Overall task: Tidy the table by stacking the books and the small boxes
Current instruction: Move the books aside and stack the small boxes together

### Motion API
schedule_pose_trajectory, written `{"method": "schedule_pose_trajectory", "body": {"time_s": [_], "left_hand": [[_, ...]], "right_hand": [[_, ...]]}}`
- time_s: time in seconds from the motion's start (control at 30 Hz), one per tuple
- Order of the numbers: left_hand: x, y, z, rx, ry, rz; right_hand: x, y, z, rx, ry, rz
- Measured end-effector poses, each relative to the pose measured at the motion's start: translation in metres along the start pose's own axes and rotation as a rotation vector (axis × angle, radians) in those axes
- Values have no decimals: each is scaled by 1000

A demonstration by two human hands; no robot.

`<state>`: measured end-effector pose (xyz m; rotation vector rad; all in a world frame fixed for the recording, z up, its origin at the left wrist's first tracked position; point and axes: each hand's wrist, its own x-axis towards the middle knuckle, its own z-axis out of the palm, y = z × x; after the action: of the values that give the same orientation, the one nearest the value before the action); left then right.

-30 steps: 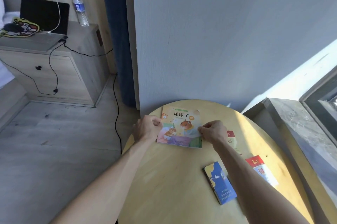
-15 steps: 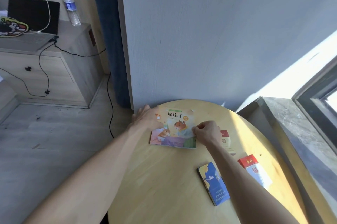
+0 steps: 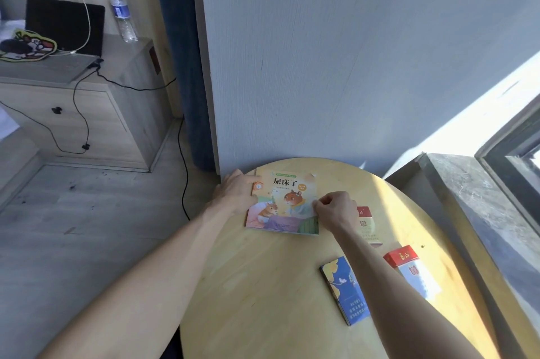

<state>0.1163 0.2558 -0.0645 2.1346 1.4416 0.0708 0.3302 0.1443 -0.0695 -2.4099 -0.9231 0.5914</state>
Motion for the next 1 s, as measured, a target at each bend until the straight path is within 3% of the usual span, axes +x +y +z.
{"method": "schedule_pose_trajectory", "body": {"time_s": [0.1,0.27,0.53,1.0], "left_hand": [[-5,-7,8,-20,56,29],[-17,-6,5,129,-62,58],[-21,-3,4,199,-120,54],[-21,-2,4,190,-111,49]], "right_hand": [[-1,-2,-1,-5,-2,-4],[-10,-5,-5,-25,11,-71],[-15,-15,-4,-591,-152,-574],[15,-39,-15,-737,-382,-464]]}}
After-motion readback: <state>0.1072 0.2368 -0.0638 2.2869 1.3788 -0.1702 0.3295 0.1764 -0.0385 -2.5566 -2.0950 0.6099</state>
